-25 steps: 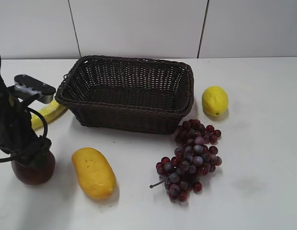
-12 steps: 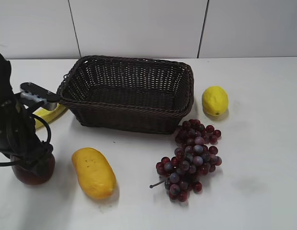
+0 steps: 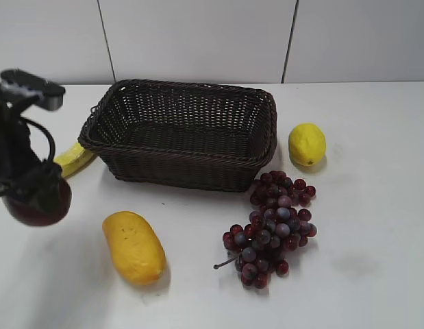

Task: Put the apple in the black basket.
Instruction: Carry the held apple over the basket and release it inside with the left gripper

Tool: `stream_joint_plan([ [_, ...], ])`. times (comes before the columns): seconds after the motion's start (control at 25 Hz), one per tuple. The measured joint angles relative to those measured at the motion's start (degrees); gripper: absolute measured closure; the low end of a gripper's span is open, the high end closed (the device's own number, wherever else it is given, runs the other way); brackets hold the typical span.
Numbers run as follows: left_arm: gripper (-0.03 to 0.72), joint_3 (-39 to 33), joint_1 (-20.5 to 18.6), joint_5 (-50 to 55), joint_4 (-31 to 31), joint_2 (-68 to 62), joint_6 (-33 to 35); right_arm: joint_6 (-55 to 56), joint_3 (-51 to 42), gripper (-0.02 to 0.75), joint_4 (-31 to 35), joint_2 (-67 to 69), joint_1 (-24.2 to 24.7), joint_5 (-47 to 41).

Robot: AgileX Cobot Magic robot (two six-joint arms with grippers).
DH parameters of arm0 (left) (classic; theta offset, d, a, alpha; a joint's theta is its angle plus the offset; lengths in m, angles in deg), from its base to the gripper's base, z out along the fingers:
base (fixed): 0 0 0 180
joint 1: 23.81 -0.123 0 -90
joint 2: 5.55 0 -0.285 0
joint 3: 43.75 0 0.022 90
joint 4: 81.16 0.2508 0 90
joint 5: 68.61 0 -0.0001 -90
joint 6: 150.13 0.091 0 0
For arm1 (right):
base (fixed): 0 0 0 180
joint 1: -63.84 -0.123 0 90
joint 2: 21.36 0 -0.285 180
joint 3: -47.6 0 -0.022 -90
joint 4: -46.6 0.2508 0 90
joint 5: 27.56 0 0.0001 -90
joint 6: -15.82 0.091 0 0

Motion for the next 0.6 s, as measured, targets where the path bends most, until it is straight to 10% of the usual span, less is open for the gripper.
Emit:
stream_joint_plan([
  [0.6, 0.056, 8.3, 0.9, -27.6, -10.9, -13.9, 0.0, 0.0, 0.0, 0.148, 0.0, 0.0, 0.0, 0.0],
])
